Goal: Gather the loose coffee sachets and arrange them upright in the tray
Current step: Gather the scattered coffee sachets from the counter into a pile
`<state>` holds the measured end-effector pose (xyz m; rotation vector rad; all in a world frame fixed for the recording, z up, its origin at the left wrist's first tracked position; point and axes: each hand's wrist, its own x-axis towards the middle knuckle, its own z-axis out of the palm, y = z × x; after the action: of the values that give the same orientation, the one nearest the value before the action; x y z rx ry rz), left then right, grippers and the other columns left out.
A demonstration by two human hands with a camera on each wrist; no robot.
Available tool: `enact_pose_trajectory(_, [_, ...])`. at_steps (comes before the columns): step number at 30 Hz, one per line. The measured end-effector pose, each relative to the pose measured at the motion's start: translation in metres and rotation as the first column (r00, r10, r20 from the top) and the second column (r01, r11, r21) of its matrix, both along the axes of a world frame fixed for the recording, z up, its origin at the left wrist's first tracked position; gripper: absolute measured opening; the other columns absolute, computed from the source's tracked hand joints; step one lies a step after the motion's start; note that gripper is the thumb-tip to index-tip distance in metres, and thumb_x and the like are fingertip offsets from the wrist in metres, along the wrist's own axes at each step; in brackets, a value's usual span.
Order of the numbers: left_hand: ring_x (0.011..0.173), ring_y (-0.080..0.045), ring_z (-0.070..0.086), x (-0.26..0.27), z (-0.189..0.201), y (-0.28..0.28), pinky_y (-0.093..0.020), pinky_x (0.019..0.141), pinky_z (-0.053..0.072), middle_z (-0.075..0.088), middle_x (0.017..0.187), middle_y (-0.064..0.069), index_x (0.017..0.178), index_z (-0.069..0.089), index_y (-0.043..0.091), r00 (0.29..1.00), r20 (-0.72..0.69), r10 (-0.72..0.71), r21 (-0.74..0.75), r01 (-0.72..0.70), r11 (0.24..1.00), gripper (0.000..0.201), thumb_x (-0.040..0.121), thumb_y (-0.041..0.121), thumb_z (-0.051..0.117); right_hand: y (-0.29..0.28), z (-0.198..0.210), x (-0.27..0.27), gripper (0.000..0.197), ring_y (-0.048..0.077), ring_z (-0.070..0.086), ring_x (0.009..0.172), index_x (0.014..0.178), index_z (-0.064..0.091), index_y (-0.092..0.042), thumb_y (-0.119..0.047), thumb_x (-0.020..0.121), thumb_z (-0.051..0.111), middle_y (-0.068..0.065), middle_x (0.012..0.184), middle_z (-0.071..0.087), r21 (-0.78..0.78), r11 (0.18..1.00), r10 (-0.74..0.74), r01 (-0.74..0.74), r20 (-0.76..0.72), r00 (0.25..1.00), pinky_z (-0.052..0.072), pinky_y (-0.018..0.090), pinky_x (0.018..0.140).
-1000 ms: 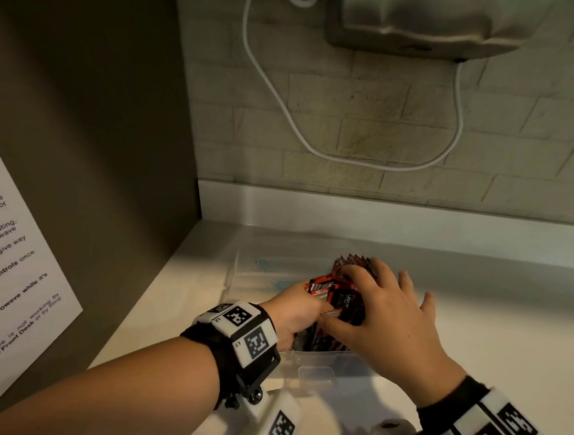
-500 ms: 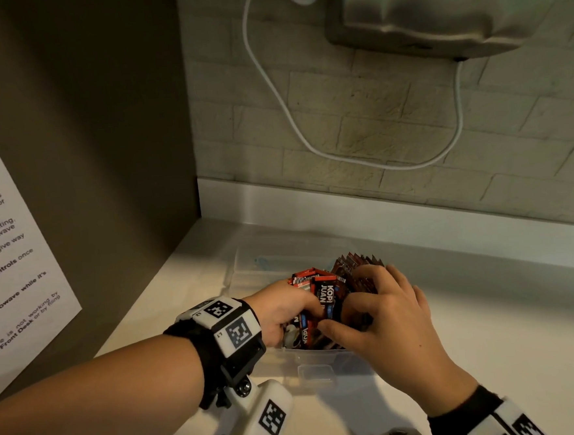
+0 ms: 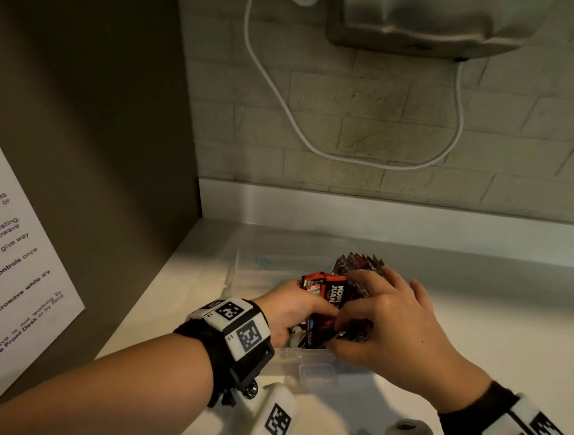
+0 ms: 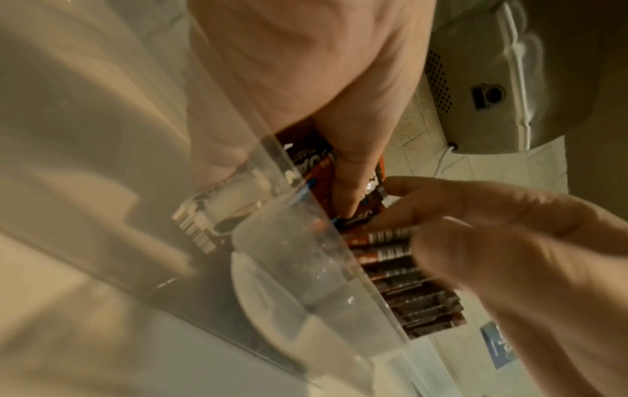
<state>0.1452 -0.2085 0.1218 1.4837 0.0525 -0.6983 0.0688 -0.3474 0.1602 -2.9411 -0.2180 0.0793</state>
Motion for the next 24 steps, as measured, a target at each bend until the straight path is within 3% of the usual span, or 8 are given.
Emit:
enact_pose_trajectory(3, [0.076,-0.027,0.069,0.001,0.001,0.003,-0.038,0.071,0.058,0.072,0.080,-0.012,0.092,0.065,0.010,0.998,-0.057,0.021,0.001,-0.021,1.000,0.019,0.085,-0.006,0.060,-0.005,0.006,0.000,0.033,0.026,0.002,0.146,0.109,0.060,-0.055,-0.055,0.077,0.063,-0.022,0.152,0.016,-0.085,0.995,0.045,-0.047,-0.020,0.999,0.006,0.055,0.117])
enact_pose_trajectory(7, [0.091,-0.034,0.069,0.002,0.003,0.007,-0.047,0.085,0.055,0.071,0.096,-0.020,0.098,0.064,0.006,0.995,-0.087,0.046,0.000,-0.046,0.999,0.020,0.085,-0.008,0.058,-0.009,0.016,0.005,0.026,0.019,0.013,0.144,0.105,0.065,-0.053,-0.036,0.087,0.057,-0.025,0.149,0.026,-0.116,0.991,0.069,-0.062,0.059,0.996,0.011,0.050,0.116])
enact_pose_trajectory(11, [0.101,-0.038,0.067,0.003,0.001,0.007,-0.050,0.090,0.053,0.070,0.107,-0.023,0.106,0.063,0.004,0.995,-0.094,0.045,-0.019,-0.047,0.999,0.025,0.085,-0.008,0.057,-0.011,0.023,0.008,0.029,0.018,0.022,0.142,0.102,0.068,-0.052,-0.029,0.090,0.054,-0.025,0.143,0.038,-0.122,0.990,0.086,-0.072,0.112,0.990,0.010,0.048,0.115])
enact_pose_trajectory(16, [0.098,-0.036,0.068,0.004,0.000,0.008,-0.048,0.090,0.054,0.071,0.103,-0.022,0.099,0.066,0.006,0.998,-0.057,0.038,0.033,-0.036,0.999,0.022,0.082,-0.007,0.063,-0.013,0.014,0.009,0.036,0.016,0.022,0.142,0.111,0.063,-0.054,-0.029,0.096,0.042,-0.024,0.144,0.037,-0.181,0.978,0.122,-0.107,0.070,0.990,0.008,0.051,0.115])
enact_pose_trajectory(18, [0.100,-0.037,0.068,0.003,0.000,0.007,-0.051,0.093,0.052,0.070,0.105,-0.023,0.104,0.067,0.003,0.999,-0.042,0.018,0.040,-0.017,0.999,0.028,0.080,-0.009,0.063,-0.011,0.011,0.008,0.037,0.018,0.034,0.136,0.109,0.064,-0.051,-0.032,0.092,0.038,-0.021,0.136,0.048,-0.126,0.986,0.118,-0.105,0.101,0.988,0.016,0.052,0.112])
enact_pose_trajectory(21, [0.104,-0.039,0.066,0.001,-0.001,0.005,-0.051,0.093,0.052,0.068,0.109,-0.024,0.107,0.067,0.001,0.999,-0.033,-0.009,0.009,0.009,1.000,0.032,0.078,-0.012,0.061,-0.008,0.009,0.002,0.048,0.015,0.050,0.116,0.100,0.067,-0.049,-0.052,0.074,0.027,-0.021,0.115,0.058,-0.039,0.997,0.065,-0.060,0.139,0.988,0.029,0.049,0.105])
enact_pose_trajectory(24, [0.104,-0.038,0.066,0.000,0.000,0.006,-0.051,0.093,0.052,0.069,0.110,-0.023,0.110,0.066,0.003,0.999,-0.050,0.005,0.004,-0.005,1.000,0.031,0.080,-0.008,0.063,-0.006,0.003,0.000,0.041,0.018,0.055,0.097,0.092,0.068,-0.049,-0.068,0.069,0.041,-0.018,0.099,0.057,-0.079,0.995,0.067,-0.055,0.154,0.986,0.040,0.046,0.094])
